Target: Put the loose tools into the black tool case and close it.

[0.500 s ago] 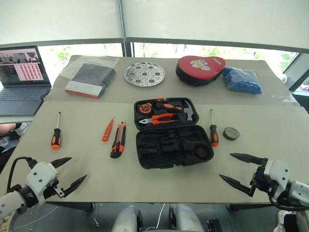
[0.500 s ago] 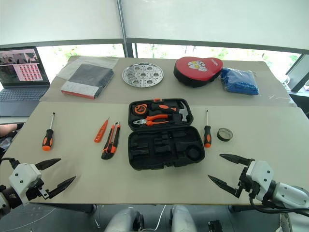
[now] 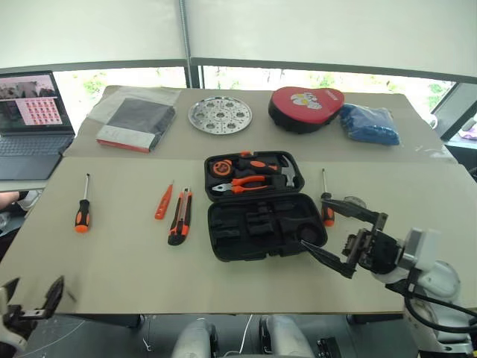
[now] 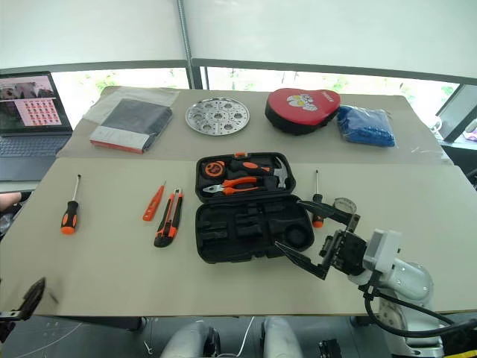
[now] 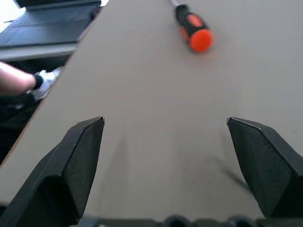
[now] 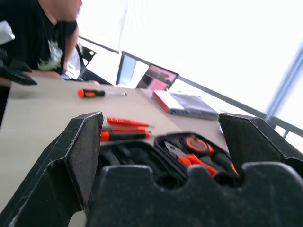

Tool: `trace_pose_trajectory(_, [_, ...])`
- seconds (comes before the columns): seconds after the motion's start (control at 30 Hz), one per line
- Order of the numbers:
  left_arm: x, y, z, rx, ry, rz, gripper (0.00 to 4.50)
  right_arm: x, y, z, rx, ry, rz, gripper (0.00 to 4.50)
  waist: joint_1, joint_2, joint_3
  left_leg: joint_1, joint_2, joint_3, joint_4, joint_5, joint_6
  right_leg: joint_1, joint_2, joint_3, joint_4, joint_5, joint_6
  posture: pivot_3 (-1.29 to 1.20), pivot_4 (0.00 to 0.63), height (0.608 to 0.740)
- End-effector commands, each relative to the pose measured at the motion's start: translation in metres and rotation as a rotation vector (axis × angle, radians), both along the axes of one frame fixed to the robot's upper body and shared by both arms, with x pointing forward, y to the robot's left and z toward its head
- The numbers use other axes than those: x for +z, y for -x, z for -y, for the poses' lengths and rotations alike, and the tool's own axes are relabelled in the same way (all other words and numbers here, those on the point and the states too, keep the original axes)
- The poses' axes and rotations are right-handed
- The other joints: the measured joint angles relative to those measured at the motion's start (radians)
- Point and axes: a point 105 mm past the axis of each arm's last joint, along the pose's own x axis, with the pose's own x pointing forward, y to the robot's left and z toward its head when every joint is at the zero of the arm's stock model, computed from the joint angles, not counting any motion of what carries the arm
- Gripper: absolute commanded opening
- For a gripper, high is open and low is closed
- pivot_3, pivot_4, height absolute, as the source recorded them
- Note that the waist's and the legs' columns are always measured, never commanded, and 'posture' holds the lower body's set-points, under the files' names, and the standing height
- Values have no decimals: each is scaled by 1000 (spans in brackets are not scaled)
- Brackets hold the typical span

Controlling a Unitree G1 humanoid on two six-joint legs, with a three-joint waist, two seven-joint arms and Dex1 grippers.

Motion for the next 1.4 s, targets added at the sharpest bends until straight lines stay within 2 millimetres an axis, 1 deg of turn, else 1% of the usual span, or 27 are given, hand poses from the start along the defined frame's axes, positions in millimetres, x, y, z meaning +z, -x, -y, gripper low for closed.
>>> trace_pose_trajectory(0.03, [25,-28,9,-21,23,36,4434,17,-2,-3,20,-45,37,4500,7,0,0,1,0,0,0,0,0,0,0,0,0,0,0,0,150,740])
trace_pose_trajectory(0.07, [31,-40,12,-25,64,52,4434,21,-4,-3,22,-53,44,4500,11,0,0,2,0,0,0,-2,-3,1,0,0,0,0,0,0,150,740])
trace_pose_trajectory(0.17, [41,-60,17,-29,128,49,4434,27,-8,-4,24,-65,55,4500,11,-1,-1,2,0,0,0,-1,-6,1,0,0,3,1,-2,0,150,740])
trace_pose_trajectory(0.2, [41,-73,19,-39,154,15,4434,30,-11,-4,24,-73,63,4500,6,-2,-2,2,-1,1,0,0,-6,3,0,0,4,1,-1,0,150,740])
trace_pose_trajectory(0.23, [39,-94,21,-42,175,-46,4434,34,-13,-6,35,-79,77,4500,3,-2,-2,2,-1,1,0,1,-4,2,0,1,6,3,1,0,150,740])
trace_pose_trajectory(0.27, [38,-110,23,-38,186,-100,4434,36,-15,-8,43,-85,86,4500,2,-2,-1,2,-1,1,0,2,-3,2,0,1,8,4,3,0,150,740])
trace_pose_trajectory(0.3, [38,-120,24,-31,190,-140,4434,38,-16,-9,48,-89,92,4500,2,-1,-1,2,-3,0,0,3,-5,0,0,1,13,3,3,0,150,740])
trace_pose_trajectory(0.37, [36,-135,16,32,166,-197,4434,38,-17,-11,54,-88,92,4500,-4,-2,-1,3,-4,-1,0,6,-8,0,1,0,15,2,2,0,150,740])
trace_pose_trajectory(0.43, [37,-157,9,95,149,-197,4434,34,-15,-12,67,-78,84,4500,-7,-1,0,4,-4,-1,-2,7,-11,0,1,0,16,1,1,0,150,740])
trace_pose_trajectory(0.53, [36,-177,11,111,160,-212,4434,29,-11,-13,68,-69,74,4500,-15,-2,0,3,-4,-1,-2,10,-17,-1,3,0,16,0,0,0,150,740])
trace_pose_trajectory(0.57, [35,-181,11,118,153,-222,4434,29,-10,-14,65,-68,71,4500,-16,-2,0,3,-3,-1,-3,10,-18,-1,2,0,16,0,0,0,150,740])
trace_pose_trajectory(0.63, [39,-187,2,170,106,-204,4434,26,-8,-13,58,-63,63,4500,-17,-2,0,2,-4,-1,-3,10,-18,-2,2,0,15,0,0,0,150,740])
trace_pose_trajectory(0.67, [37,-189,1,178,119,-208,4434,25,-8,-12,52,-62,60,4500,-18,-2,0,2,-4,-1,-3,10,-18,-2,1,0,15,0,0,0,150,740])
trace_pose_trajectory(0.77, [22,-189,8,151,147,-280,3721,24,-6,-12,39,-61,54,4500,-18,-2,0,2,-4,-1,-2,9,-17,-2,0,0,15,0,1,0,150,740])
trace_pose_trajectory(0.83, [16,-186,5,162,140,-312,2990,23,-5,-12,38,-61,53,4500,-16,-2,1,2,-3,-1,-3,9,-18,-2,0,0,15,0,1,0,150,740])
trace_pose_trajectory(0.87, [15,-183,2,175,132,-325,2710,23,-5,-12,37,-61,53,4500,-15,-2,0,2,-3,-1,-3,9,-18,-2,0,0,15,0,1,0,150,740])
trace_pose_trajectory(1.0, [14,-176,-3,175,144,-324,1156,24,-4,-11,32,-58,52,4500,-21,-2,0,3,-3,-1,-3,8,-18,-2,-1,1,16,0,1,0,150,740])
trace_pose_trajectory(1.03, [16,-177,-2,157,142,-307,868,24,-4,-10,32,-55,51,4500,-23,-2,0,3,-2,-1,-3,8,-18,-2,-1,1,16,0,1,0,150,740])
trace_pose_trajectory(1.07, [21,-179,-1,130,137,-276,855,25,-3,-10,32,-51,53,4500,-25,-2,0,3,-2,-1,-3,8,-18,-2,-1,1,17,0,1,0,150,740])
trace_pose_trajectory(1.1, [38,-187,6,48,105,-174,857,26,-3,-9,25,-46,56,4500,-25,-2,0,3,-2,-1,-3,8,-18,-2,-1,1,17,0,0,0,150,740])
trace_pose_trajectory(1.13, [57,-195,17,-62,77,-68,857,28,-3,-6,12,-40,59,4500,-26,-2,1,3,-2,-1,-3,8,-19,-2,-2,1,17,0,0,0,150,740])
trace_pose_trajectory(1.17, [71,-198,29,-166,47,-9,857,30,-3,-2,-2,-33,62,4500,-25,-3,1,3,-2,-1,-3,8,-19,-3,-5,1,16,0,0,0,150,740])
trace_pose_trajectory(1.2, [84,-200,46,-294,11,45,857,31,-3,2,-15,-26,63,4500,-24,-4,2,2,-2,-1,-3,8,-19,-4,-6,0,16,0,0,0,150,740])
trace_pose_trajectory(1.23, [91,-201,62,-409,-21,69,857,32,-3,5,-29,-19,65,4500,-19,-5,2,1,-2,-1,-3,8,-20,-4,-6,0,16,0,0,0,150,740])
trace_pose_trajectory(1.3, [103,-200,106,-697,-116,93,857,34,-3,13,-59,-1,64,4500,-7,-5,3,-1,-2,-1,-3,5,-26,-5,-9,-2,16,0,0,0,150,740])
trace_pose_trajectory(1.33, [105,-199,124,-806,-141,91,857,34,-3,17,-70,11,61,4500,-1,-5,3,-1,-3,-1,-2,4,-26,-5,-10,-3,15,0,0,0,150,740])
trace_pose_trajectory(1.4, [107,-194,167,-1056,-200,72,857,33,-2,25,-101,37,48,4500,5,-3,3,-1,-5,-1,-3,4,-25,-4,-12,-3,14,0,0,0,150,740])
